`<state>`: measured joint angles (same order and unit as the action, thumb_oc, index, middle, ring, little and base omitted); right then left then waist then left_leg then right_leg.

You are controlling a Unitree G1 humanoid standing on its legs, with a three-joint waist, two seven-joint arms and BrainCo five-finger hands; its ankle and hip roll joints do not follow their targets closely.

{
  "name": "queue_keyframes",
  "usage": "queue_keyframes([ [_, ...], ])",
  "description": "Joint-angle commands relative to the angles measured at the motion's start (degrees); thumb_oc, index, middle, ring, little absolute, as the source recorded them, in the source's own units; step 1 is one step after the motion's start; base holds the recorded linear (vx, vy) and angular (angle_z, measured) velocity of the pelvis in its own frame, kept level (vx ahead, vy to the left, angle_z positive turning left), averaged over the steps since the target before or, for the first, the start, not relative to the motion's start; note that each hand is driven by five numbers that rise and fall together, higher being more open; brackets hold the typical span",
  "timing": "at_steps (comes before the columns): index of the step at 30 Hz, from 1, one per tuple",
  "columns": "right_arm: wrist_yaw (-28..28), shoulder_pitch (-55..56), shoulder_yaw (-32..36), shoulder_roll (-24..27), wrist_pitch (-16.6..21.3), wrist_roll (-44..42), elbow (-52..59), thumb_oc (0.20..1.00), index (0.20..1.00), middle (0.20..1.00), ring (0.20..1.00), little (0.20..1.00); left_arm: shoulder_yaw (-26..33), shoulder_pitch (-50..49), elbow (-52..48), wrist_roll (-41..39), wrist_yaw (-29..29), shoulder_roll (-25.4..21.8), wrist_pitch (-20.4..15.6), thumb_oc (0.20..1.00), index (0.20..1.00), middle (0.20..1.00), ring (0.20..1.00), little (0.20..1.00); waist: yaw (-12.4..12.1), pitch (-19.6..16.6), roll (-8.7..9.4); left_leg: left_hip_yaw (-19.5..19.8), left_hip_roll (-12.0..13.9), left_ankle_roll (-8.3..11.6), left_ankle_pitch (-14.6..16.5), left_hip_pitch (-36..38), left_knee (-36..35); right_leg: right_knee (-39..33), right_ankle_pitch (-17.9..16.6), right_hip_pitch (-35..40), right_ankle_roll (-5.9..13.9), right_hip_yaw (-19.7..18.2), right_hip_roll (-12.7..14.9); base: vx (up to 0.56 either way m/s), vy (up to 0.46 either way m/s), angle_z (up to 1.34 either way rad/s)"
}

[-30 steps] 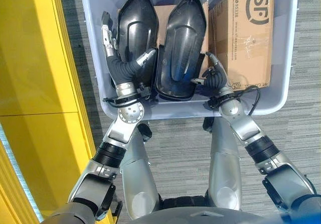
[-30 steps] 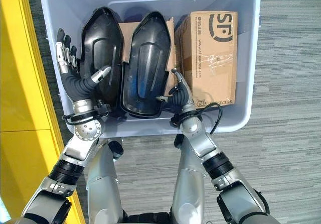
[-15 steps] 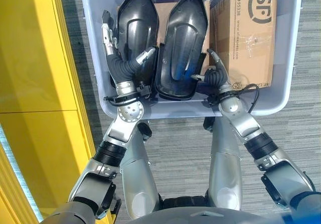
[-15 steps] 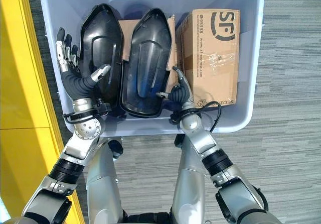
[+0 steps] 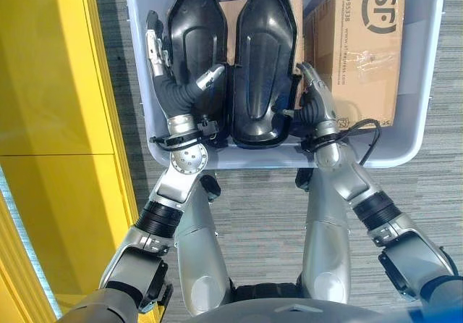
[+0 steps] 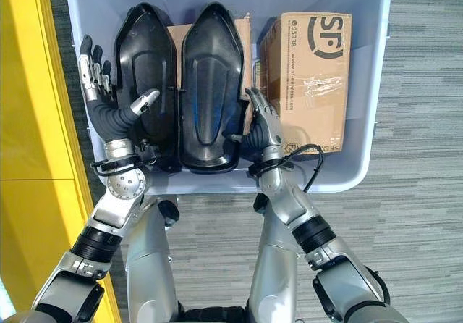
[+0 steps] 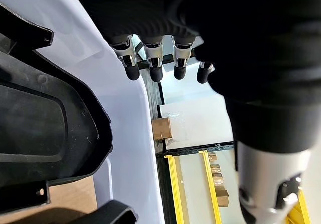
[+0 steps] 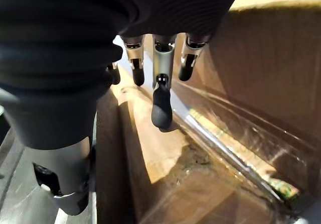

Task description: Move parts from the plastic box to the shelf.

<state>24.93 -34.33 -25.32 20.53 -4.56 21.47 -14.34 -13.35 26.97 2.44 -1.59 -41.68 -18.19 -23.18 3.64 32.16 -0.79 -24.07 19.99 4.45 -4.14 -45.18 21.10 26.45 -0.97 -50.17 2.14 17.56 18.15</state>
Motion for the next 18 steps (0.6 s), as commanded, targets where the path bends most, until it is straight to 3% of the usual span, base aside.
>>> queue_keyframes([
  [1, -6.26, -5.05, -5.58, -1.84, 0.14, 2.5, 2.54, 1.0, 1.0, 1.0, 1.0, 1.0, -1.01, -0.46, -5.5, 0.73, -1.18, -0.5, -4.49, 1.0, 1.0, 1.0, 1.0, 1.0, -2.3, -2.37, -0.87, -2.83, 2.3, 6.79, 10.07, -0.83, 8.11, -1.47, 1.53, -2.57, 6.98, 1.29, 2.48, 0.0, 0.0, 0.0],
  [3, -7.6, -5.28, -6.55, -2.05, -1.94, 1.25, 2.05, 1.0, 1.0, 1.0, 1.0, 1.0, -1.09, -0.55, -5.52, 0.88, -1.32, -0.64, -4.67, 1.0, 1.0, 1.0, 1.0, 1.0, -2.39, -2.37, -0.77, -2.84, 2.31, 6.9, 10.02, -0.81, 7.96, -1.66, 1.51, -2.53, 6.98, 1.46, 2.49, 0.0, 0.0, 0.0],
  [4, -8.84, -5.49, -7.74, -2.55, -5.76, -0.59, 0.73, 1.0, 1.0, 1.0, 1.0, 1.0, -0.98, -0.7, -5.44, 0.84, -0.99, -0.63, -4.97, 1.0, 1.0, 1.0, 1.0, 1.0, -2.62, -2.37, -0.74, -2.9, 2.41, 6.9, 9.93, -0.68, 7.87, -1.73, 1.48, -2.37, 6.96, 1.72, 2.68, 0.0, 0.0, 0.0],
  [6, -9.02, -5.64, -8.55, -3.48, -9.03, -5.32, -0.64, 1.0, 1.0, 1.0, 1.0, 1.0, -0.95, -0.86, -5.16, 0.67, -0.79, -0.59, -5.5, 1.0, 1.0, 1.0, 1.0, 1.0, -2.83, -2.37, -0.72, -2.94, 2.51, 6.95, 9.89, -0.65, 7.81, -1.82, 1.53, -2.27, 6.91, 1.97, 2.81, 0.0, 0.0, 0.0],
  [7, -7.76, -5.63, -9.17, -4.57, -10.51, -9.91, -2.52, 0.909, 0.909, 0.909, 0.909, 0.909, -0.74, -0.97, -4.86, 0.65, -0.36, -0.39, -5.94, 1.0, 1.0, 1.0, 1.0, 1.0, -3.04, -2.37, -0.78, -3.02, 2.67, 6.9, 9.82, -0.61, 7.8, -1.74, 1.57, -2.27, 6.82, 2.13, 2.96, 0.0, 0.0, 0.0],
  [8, -7.18, -5.57, -9.15, -5.14, -11.43, -13.08, -3.32, 0.887, 0.887, 0.887, 0.887, 0.887, -0.66, -0.96, -4.79, 0.59, -0.18, -0.25, -6.05, 1.0, 1.0, 1.0, 1.0, 1.0, -3.14, -2.37, -0.8, -3.01, 2.68, 6.91, 9.8, -0.63, 7.83, -1.71, 1.58, -2.28, 6.79, 2.19, 3.04, 0.0, 0.0, 0.0],
  [9, -6.19, -5.52, -9.13, -6.14, -12.6, -18.49, -4.62, 0.799, 0.799, 0.799, 0.799, 0.799, -0.56, -0.97, -4.65, 0.53, 0.07, -0.07, -6.31, 1.0, 1.0, 1.0, 1.0, 1.0, -3.27, -2.37, -0.84, -3.01, 2.72, 6.91, 9.74, -0.69, 7.8, -1.75, 1.57, -2.28, 6.74, 2.32, 3.12, 0.0, 0.0, 0.0],
  [10, -5.46, -5.15, -8.85, -7.38, -13.34, -26.23, -6.37, 0.401, 0.401, 0.401, 0.401, 0.401, -0.4, -1.03, -4.47, 0.36, 0.4, 0.06, -6.6, 1.0, 1.0, 1.0, 1.0, 1.0, -3.42, -2.37, -0.9, -3.05, 2.76, 6.92, 9.66, -0.67, 7.68, -1.77, 1.58, -2.25, 6.64, 2.47, 3.21, 0.0, 0.0, 0.0],
  [11, -4.42, -4.78, -8.43, -8.32, -13.21, -32.51, -8.06, 0.2, 0.2, 0.2, 0.2, 0.2, -0.27, -1.05, -4.3, 0.21, 0.64, 0.08, -6.88, 1.0, 1.0, 1.0, 1.0, 1.0, -3.52, -2.37, -0.94, -3.02, 2.69, 6.93, 9.59, -0.66, 7.54, -1.8, 1.54, -2.23, 6.53, 2.55, 3.23, 0.0, 0.0, 0.0],
  [14, -5.47, -4.28, -7.23, -9.99, -8.21, -35.81, -14.44, 0.2, 0.2, 0.2, 0.2, 0.2, 0.29, -0.6, -3.22, -0.45, 1.67, 0.39, -7.7, 1.0, 1.0, 1.0, 1.0, 1.0, -3.75, -2.37, -1.15, -2.89, 2.67, 6.96, 9.52, -0.88, 7.59, -1.72, 1.4, -2.41, 6.45, 2.71, 3.39, 0.0, 0.008, 0.03],
  [18, -6.54, -3.47, -5.69, -9.82, -6.57, -34.96, -15.02, 0.2, 0.2, 0.2, 0.2, 0.2, 0.56, -0.33, -3.74, -1.07, 1.65, 0.23, -6.91, 1.0, 1.0, 1.0, 1.0, 1.0, -3.59, -2.37, -1.26, -2.82, 2.7, 7.01, 9.46, -1.17, 7.82, -1.23, 1.31, -2.78, 6.43, 2.61, 3.5, 0.01, 0.019, 0.05],
])
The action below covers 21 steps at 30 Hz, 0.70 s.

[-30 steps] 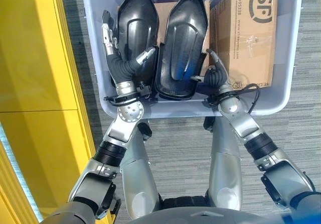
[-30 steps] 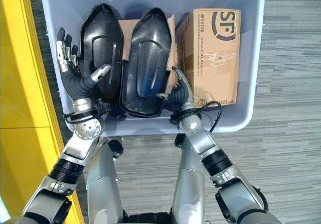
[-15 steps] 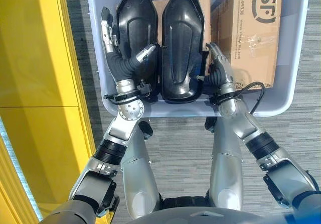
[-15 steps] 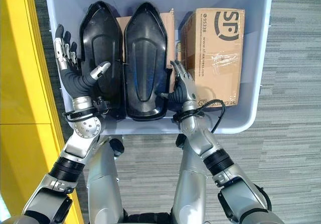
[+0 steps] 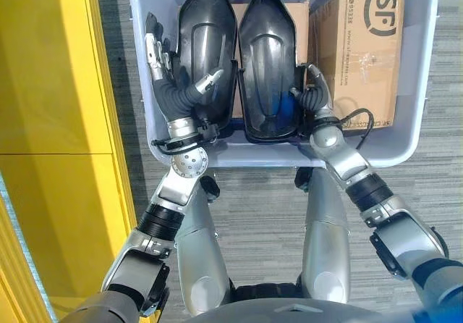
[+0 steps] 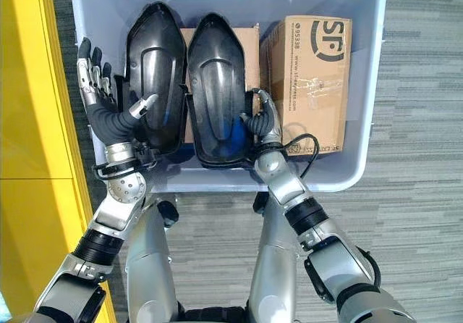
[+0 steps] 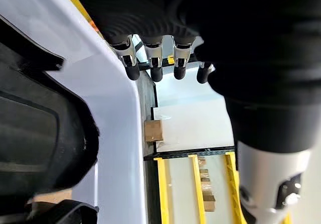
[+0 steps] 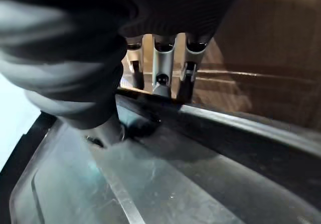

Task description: Move parts from the plastic box to the shelf.

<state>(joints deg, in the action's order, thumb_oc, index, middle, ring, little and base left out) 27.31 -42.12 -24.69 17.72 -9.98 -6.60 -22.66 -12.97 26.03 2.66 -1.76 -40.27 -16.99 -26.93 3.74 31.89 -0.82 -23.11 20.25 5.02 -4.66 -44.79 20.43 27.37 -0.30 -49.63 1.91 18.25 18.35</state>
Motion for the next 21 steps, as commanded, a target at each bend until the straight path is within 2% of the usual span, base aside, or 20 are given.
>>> queue_keyframes([
  [1, -9.06, 4.35, -6.19, -6.94, -1.11, -6.59, -6.66, 0.2, 0.2, 0.2, 0.2, 0.2, 0.22, 0.61, -4.07, -1.05, 0.26, -0.99, -3.04, 1.0, 1.0, 1.0, 1.0, 1.0, -3.68, -2.09, -1.25, -3.75, 2.43, 6.44, 10.01, -1.6, 8.52, -2.06, 0.65, -3.39, 6.65, 1.89, 3.3, 0.0, 0.0, 0.0],
  [7, -9.0, 5.06, -5.32, -5.97, -1.41, -3.95, -5.91, 0.2, 0.2, 0.2, 0.2, 0.2, 0.21, 0.43, -4.68, -1.28, -0.17, -1.17, -2.1, 1.0, 1.0, 1.0, 1.0, 1.0, -3.42, -2.09, -1.22, -3.79, 2.33, 6.39, 10.12, -1.41, 8.63, -1.75, 0.83, -3.3, 6.64, 1.7, 3.18, 0.0, 0.0, 0.0],
  [14, -8.79, 5.09, -5.04, -4.42, -1.14, 4.7, -4.25, 0.2, 0.2, 0.2, 0.2, 0.2, 0.06, -0.24, -5.02, -2.09, -0.89, -1.16, -2.14, 1.0, 1.0, 1.0, 1.0, 1.0, -3.11, -2.09, -1.22, -4.08, 2.42, 6.4, 10.05, -0.95, 8.6, -1.84, 0.81, -2.92, 6.59, 1.63, 2.91, 0.0, 0.0, 0.0],
  [17, -8.81, 5.01, -5.28, -4.51, -2.74, 3.65, -2.98, 0.2, 0.2, 0.2, 0.2, 0.2, -0.09, -0.35, -5.0, -1.96, -0.78, -1.2, -2.09, 1.0, 1.0, 1.0, 1.0, 1.0, -3.09, -2.09, -1.19, -4.23, 2.48, 6.35, 10.06, -0.52, 8.51, -1.57, 1.03, -2.68, 6.55, 1.61, 2.86, 0.0, 0.0, 0.0],
  [21, -6.61, 5.22, -5.38, -4.96, -0.96, 2.61, -2.85, 0.2, 0.2, 0.2, 0.2, 0.2, -0.19, -0.69, -4.95, -1.92, 1.2, -1.09, -2.48, 1.0, 1.0, 1.0, 1.0, 1.0, -3.21, -2.09, -1.19, -4.46, 2.36, 6.0, 10.28, 0.77, 8.39, -1.56, 1.34, -1.46, 6.44, 1.85, 2.86, 0.0, 0.0, 0.0],
])
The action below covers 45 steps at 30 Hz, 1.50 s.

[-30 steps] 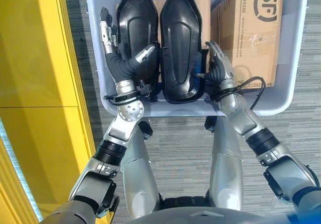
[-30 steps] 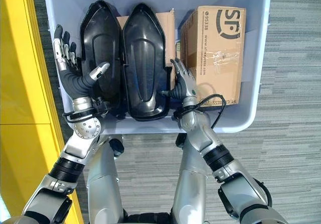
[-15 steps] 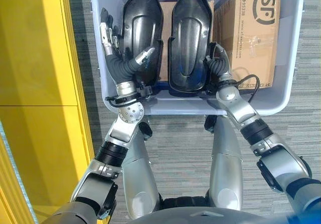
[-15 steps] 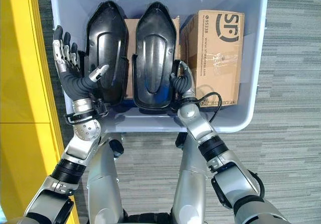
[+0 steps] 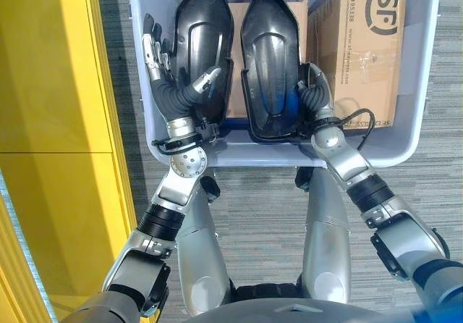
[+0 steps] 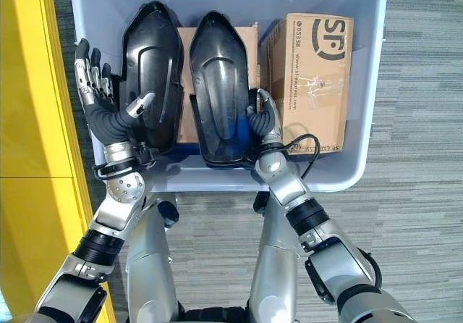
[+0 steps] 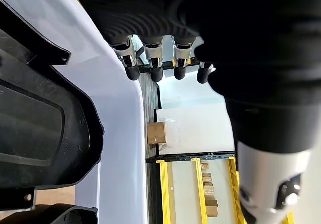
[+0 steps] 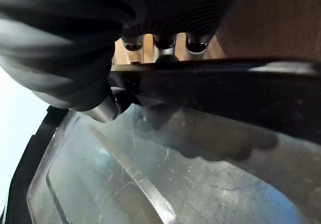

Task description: Move parts from the plastic box to the shelf.

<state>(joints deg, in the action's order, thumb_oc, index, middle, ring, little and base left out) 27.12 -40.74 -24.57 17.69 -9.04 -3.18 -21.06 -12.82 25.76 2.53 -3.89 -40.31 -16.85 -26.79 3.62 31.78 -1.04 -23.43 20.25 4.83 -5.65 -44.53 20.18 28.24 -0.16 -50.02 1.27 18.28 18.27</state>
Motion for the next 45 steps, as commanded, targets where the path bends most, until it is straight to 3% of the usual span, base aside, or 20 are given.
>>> queue_keyframes([
  [1, -5.88, 4.0, -5.3, -4.87, -0.93, -1.01, -4.47, 0.2, 0.2, 0.2, 0.2, 0.2, -0.37, -0.54, -4.95, -0.11, 1.86, -1.36, -2.42, 1.0, 1.0, 1.0, 1.0, 1.0, -3.1, -1.98, -0.98, -4.15, 2.3, 6.08, 11.33, 1.01, 8.64, -2.45, 1.3, -0.56, 7.09, 1.84, 2.95, 0.0, 0.0, 0.0],
  [11, -2.02, 8.16, -1.41, -3.43, 7.28, -5.33, 0.84, 0.2, 0.2, 0.2, 0.2, 0.2, -0.88, -3.86, -4.63, -2.01, 5.67, -3.13, -1.24, 1.0, 1.0, 1.0, 1.0, 1.0, -2.54, -1.98, -0.83, -5.19, 0.8, 4.54, 11.68, 9.26, 6.04, -5.08, 1.65, 7.25, 7.34, 1.98, 2.12, -0.01, 0.013, -0.03],
  [20, -0.71, 10.61, 1.23, -3.32, 8.46, -6.81, 3.75, 0.2, 0.2, 0.2, 0.2, 0.2, -0.33, -7.42, -3.69, -4.77, 7.03, -4.98, -2.72, 1.0, 1.0, 1.0, 1.0, 1.0, -2.14, -1.98, -1.19, -5.83, 0.06, 3.42, 11.69, 17.71, 3.31, -7.57, 2.48, 15.09, 7.53, 1.33, 1.26, -0.01, 0.035, -0.07],
  [31, 0.07, 10.82, 2.58, -2.85, 9.25, -9.46, 0.29, 0.2, 0.2, 0.2, 0.2, 0.2, -0.37, -9.26, -2.02, -9.14, 10.03, -6.25, -2.65, 1.0, 1.0, 1.0, 1.0, 1.0, -2.01, -1.98, -0.98, -3.98, 0.25, 3.12, 10.89, 27.4, 0.13, -9.04, 3.83, 24.56, 6.81, -0.29, 0.24, 0.02, 0.022, -0.1],
  [36, 0.15, 9.79, 2.86, -2.64, 10.15, -10.38, -0.94, 0.2, 0.2, 0.2, 0.2, 0.2, -2.41, -8.89, -0.14, -11.26, 17.04, -6.66, 1.41, 1.0, 1.0, 1.0, 1.0, 1.0, -1.82, -1.99, -0.85, -3.32, 0.36, 2.82, 10.92, 31.62, -0.55, -9.86, 4.22, 29.24, 6.21, -1.14, -0.54, 0.04, 0.015, -0.03],
  [41, 3.27, 8.34, 3.71, -2.08, 10.87, -7.55, -0.58, 0.2, 0.2, 0.2, 0.2, 0.2, -5.67, -8.9, -0.6, -14.95, 24.45, -6.77, 7.95, 1.0, 1.0, 1.0, 1.0, 1.0, -1.54, -2.64, -1.26, -3.56, 0.48, 2.61, 10.73, 34.3, -1.09, -10.4, 4.06, 31.97, 6.04, -1.44, -0.68, 0.03, 0.018, -0.02],
  [45, 5.62, 5.96, 4.86, -1.26, 12.24, -1.68, 0.71, 0.2, 0.2, 0.2, 0.2, 0.2, -8.53, -9.25, -0.9, -22.64, 28.69, -6.03, 12.36, 1.0, 1.0, 1.0, 1.0, 1.0, -1.36, -3.7, -1.71, -3.88, 0.44, 2.33, 10.69, 35.78, -1.69, -10.62, 3.8, 33.1, 6.08, -1.67, -0.37, 0.05, 0.042, -0.03],
])
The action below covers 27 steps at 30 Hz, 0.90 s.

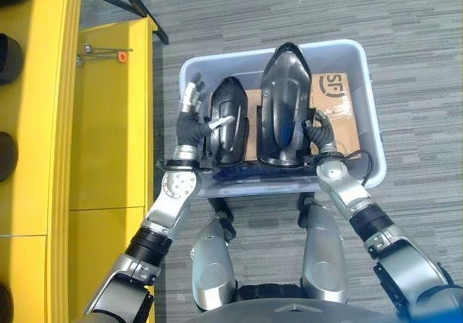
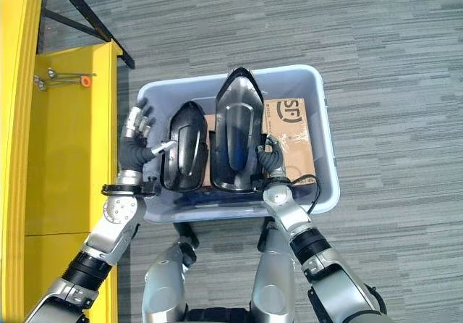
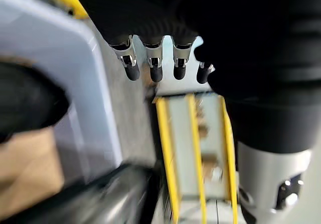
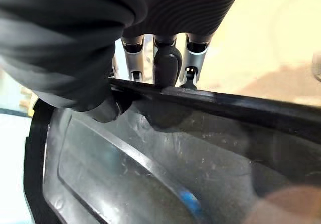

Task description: Move parts from the plastic box to the shelf.

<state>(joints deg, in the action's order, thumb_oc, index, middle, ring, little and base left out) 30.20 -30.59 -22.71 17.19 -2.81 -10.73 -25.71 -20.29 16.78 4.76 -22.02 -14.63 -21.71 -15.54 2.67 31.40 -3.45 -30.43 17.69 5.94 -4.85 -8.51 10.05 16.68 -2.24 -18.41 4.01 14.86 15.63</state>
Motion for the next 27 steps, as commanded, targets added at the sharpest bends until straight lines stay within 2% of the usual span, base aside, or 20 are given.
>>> queue_keyframes([
  [1, 2.75, -5.86, 3.43, -0.52, 5.8, 8.92, 6.49, 0.2, 0.2, 0.2, 0.2, 0.2, -3.01, 0.3, -2.81, -5.78, 6.41, -0.61, 2.64, 1.0, 1.0, 1.0, 1.0, 1.0, -0.18, -3.91, 0.58, 3.01, 2.95, 1.12, 9.9, 0.61, 8.02, 0.59, 5.63, 2.11, 3.51, 1.49, 2.41, 0.05, 0.033, -0.03],
  [2, 2.73, -6.3, 3.53, -0.36, 5.49, 9.73, 6.79, 0.2, 0.2, 0.2, 0.2, 0.2, -3.49, 0.4, -3.05, -5.78, 7.55, -0.48, 2.88, 1.0, 1.0, 1.0, 1.0, 1.0, -0.14, -4.05, 0.52, 2.93, 2.99, 1.06, 9.94, 0.83, 8.0, 0.54, 5.57, 2.25, 3.55, 1.43, 2.52, 0.06, 0.034, -0.04],
  [4, 2.76, -7.92, 4.04, 0.58, 4.84, 10.98, 7.31, 0.2, 0.2, 0.2, 0.2, 0.2, -5.85, 0.37, -3.66, -9.66, 12.44, -0.18, 6.45, 1.0, 1.0, 1.0, 1.0, 1.0, 0.03, -4.57, 0.2, 2.39, 3.18, 0.98, 9.96, 1.59, 7.94, 0.23, 5.29, 2.94, 3.66, 1.48, 3.06, 0.06, 0.036, -0.02],
  [7, 3.15, -9.85, 4.03, 1.89, 3.54, 11.05, 8.91, 0.2, 0.2, 0.2, 0.2, 0.2, -6.94, -0.73, -5.08, -19.37, 13.86, -0.03, 7.94, 1.0, 1.0, 1.0, 1.0, 1.0, 0.22, -5.28, -0.38, 2.19, 2.62, 0.86, 9.93, 2.91, 7.22, -0.76, 4.76, 4.03, 3.94, 1.19, 3.1, 0.05, 0.042, 0.0],
  [11, 2.12, -11.41, 4.02, 2.45, 4.49, 14.93, 10.37, 0.2, 0.2, 0.2, 0.2, 0.2, -7.62, -1.51, -5.03, -23.51, 16.51, 0.24, 9.26, 1.0, 1.0, 1.0, 1.0, 1.0, 0.51, -5.98, -0.65, 1.54, 2.26, 0.84, 9.88, 4.1, 6.45, -2.23, 4.13, 5.07, 4.05, 1.12, 3.08, 0.03, 0.03, -0.03],
  [16, 1.38, -11.36, 3.49, 3.27, 6.37, 18.76, 13.8, 0.2, 0.2, 0.2, 0.2, 0.2, -7.44, -3.65, -5.96, -26.21, 16.56, 0.44, 7.98, 1.0, 1.0, 1.0, 1.0, 1.0, 0.46, -6.91, -0.89, 1.25, 1.75, 0.58, 10.15, 5.49, 5.94, -2.98, 3.93, 6.47, 4.28, 1.14, 3.33, 0.03, 0.015, -0.04],
  [23, 0.19, -6.65, 1.14, 2.83, 6.41, 20.22, 17.32, 0.2, 0.2, 0.2, 0.2, 0.2, -4.62, -5.33, -8.93, -27.0, 13.11, 1.47, 2.26, 1.0, 1.0, 1.0, 1.0, 1.0, 0.28, -8.53, -0.35, 1.07, 1.92, 0.51, 10.35, 6.8, 5.73, -3.17, 3.97, 7.68, 4.3, 1.36, 3.78, 0.0, 0.001, 0.0],
  [27, 0.63, -4.13, -0.16, 2.37, 6.08, 20.59, 16.8, 0.2, 0.2, 0.2, 0.2, 0.2, -2.3, -5.2, -10.48, -26.71, 10.95, 1.78, 1.41, 1.0, 1.0, 1.0, 1.0, 1.0, -0.04, -9.12, -0.08, 1.18, 2.2, 0.6, 10.24, 7.15, 5.47, -3.22, 3.96, 8.01, 4.36, 1.72, 4.06, 0.0, -0.006, 0.01],
])
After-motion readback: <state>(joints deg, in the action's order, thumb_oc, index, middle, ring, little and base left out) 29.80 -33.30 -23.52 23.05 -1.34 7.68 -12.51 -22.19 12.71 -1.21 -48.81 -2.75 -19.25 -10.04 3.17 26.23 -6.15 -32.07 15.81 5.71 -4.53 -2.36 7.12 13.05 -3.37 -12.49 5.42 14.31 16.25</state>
